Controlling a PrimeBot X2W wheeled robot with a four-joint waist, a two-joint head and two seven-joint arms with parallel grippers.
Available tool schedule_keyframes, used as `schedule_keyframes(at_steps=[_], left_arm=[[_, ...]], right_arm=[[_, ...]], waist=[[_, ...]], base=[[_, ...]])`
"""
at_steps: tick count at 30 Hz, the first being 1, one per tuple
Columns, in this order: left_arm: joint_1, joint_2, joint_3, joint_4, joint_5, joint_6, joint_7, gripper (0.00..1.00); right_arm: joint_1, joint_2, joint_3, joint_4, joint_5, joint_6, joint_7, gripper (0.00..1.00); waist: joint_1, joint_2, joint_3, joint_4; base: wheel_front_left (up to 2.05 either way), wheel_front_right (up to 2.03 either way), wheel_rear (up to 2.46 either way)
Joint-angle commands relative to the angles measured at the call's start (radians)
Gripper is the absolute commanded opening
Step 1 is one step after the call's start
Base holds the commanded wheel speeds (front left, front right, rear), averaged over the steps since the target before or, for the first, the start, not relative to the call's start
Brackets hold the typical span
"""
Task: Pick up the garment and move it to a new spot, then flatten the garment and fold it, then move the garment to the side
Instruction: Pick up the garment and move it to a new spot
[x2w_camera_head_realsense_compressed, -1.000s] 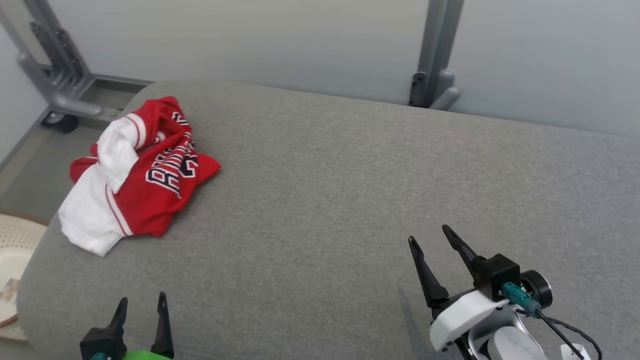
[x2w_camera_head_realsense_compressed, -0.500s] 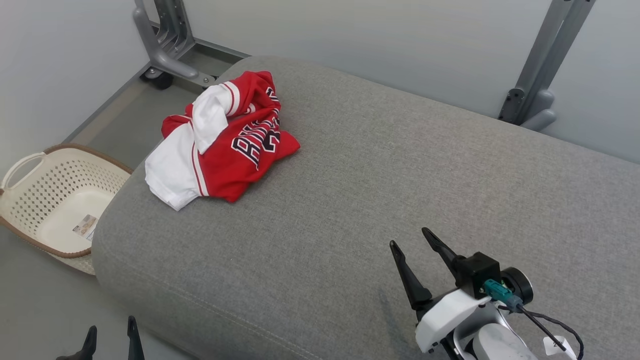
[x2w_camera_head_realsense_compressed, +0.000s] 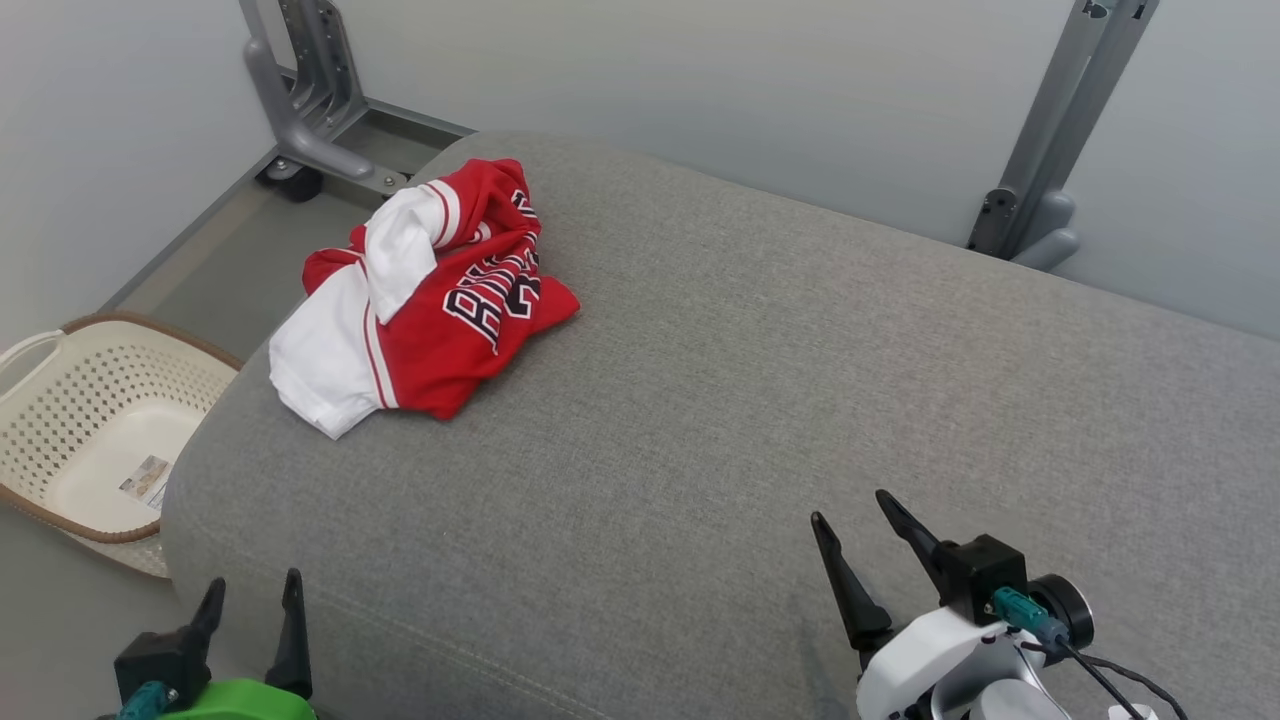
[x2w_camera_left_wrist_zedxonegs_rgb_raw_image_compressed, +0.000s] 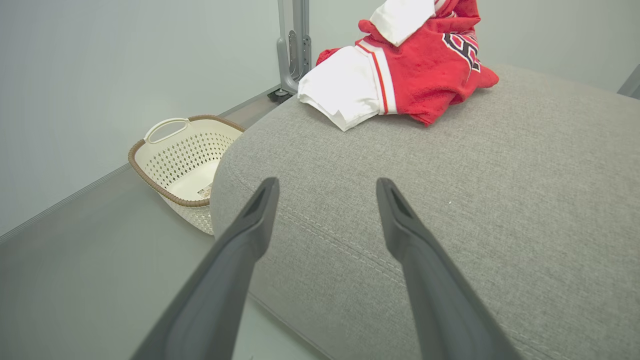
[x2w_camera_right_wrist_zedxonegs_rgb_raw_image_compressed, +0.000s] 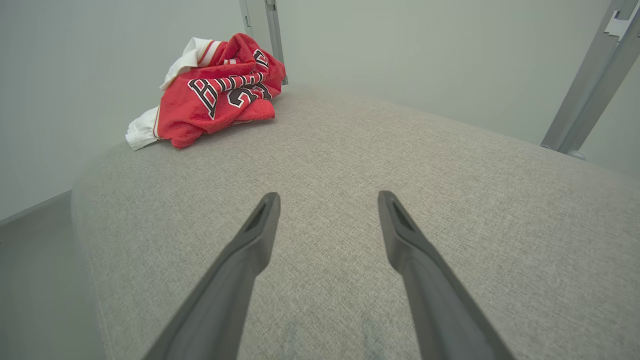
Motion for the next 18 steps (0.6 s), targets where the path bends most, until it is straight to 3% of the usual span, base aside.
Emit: schedule_keyframes(at_steps=[1,9,18], left_arm=[[-0.034,0.03,-0.02,0.008,-0.022,-0.004,0.0,1.0],[-0.157,0.168,-0.096,0.036,-0.132,-0.004,0.0,1.0],[-0.35,0.317,-0.261,0.134,-0.25,-0.004,0.0,1.0]], right_arm=[[0.017,-0.006,-0.003,0.006,-0.003,0.0,-0.003,1.0],[0.01,-0.006,-0.019,0.007,-0.022,0.0,-0.003,1.0],[-0.007,-0.015,-0.021,-0.01,-0.031,0.0,-0.003,1.0]], waist=[[0.0,0.0,0.008,-0.03],[0.0,0.0,0.03,-0.101],[0.0,0.0,0.062,-0.181]], base=[[0.0,0.0,0.0],[0.0,0.0,0.0],[0.0,0.0,0.0]])
